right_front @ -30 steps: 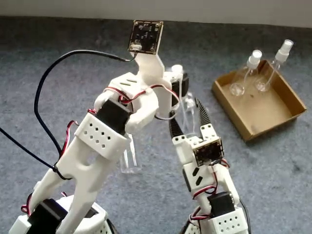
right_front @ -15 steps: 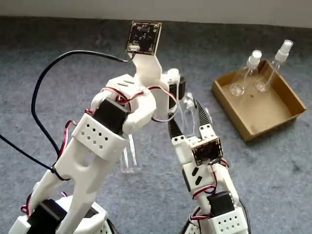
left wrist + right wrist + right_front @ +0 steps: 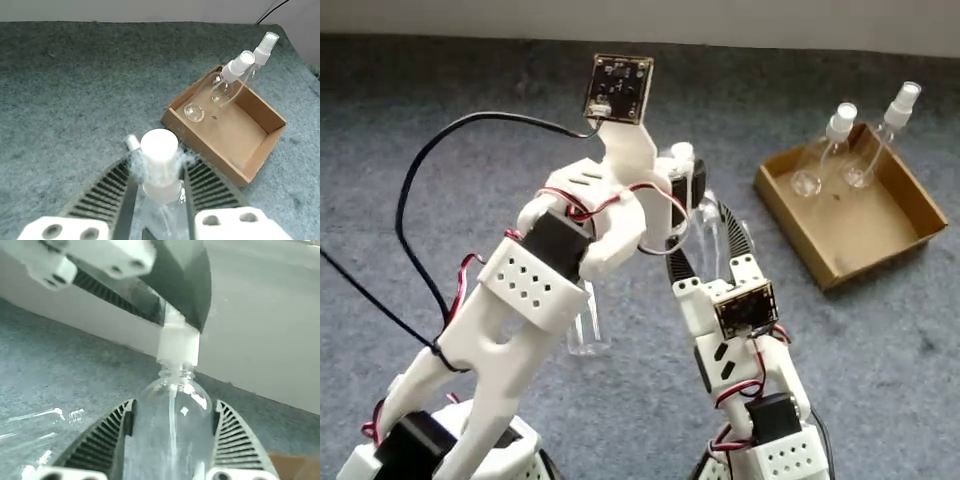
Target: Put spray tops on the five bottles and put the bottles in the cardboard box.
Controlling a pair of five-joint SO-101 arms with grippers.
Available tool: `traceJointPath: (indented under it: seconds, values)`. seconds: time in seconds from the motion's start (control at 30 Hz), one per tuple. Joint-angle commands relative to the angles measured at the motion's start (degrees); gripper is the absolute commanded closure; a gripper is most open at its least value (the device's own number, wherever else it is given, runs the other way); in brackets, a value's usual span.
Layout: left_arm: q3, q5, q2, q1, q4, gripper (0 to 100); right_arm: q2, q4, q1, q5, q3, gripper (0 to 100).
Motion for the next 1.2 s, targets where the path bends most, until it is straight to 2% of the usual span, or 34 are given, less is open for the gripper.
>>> traceJointPath:
  seconds: [0.0, 0.4, 0.6, 0.77, 1.0, 1.17]
  values:
    - [0.57, 0.26, 0.4, 1.36, -0.62, 99, -1.45, -0.13, 0.66, 0.0, 7.16, 87.2]
    - [0.57, 0.0, 0.04, 1.36, -0.26, 98, -1.45, -0.13, 0.66, 0.0, 7.16, 87.2]
    - [0.75, 0.18, 0.04, 1.36, 2.02, 79, -1.45, -0.13, 0.66, 0.0, 7.16, 87.2]
    - [-0.22, 0.0, -0.13, -0.75, 4.31, 73, -1.36, -0.13, 0.66, 0.0, 7.16, 87.2]
    - [-9.19, -0.09, -0.13, -2.42, 18.99, 64, -1.36, -0.13, 0.66, 0.0, 7.16, 87.2]
    - [-14.64, -0.09, -0.13, -2.51, 25.76, 61, -1.19, -0.13, 0.66, 0.0, 7.16, 87.2]
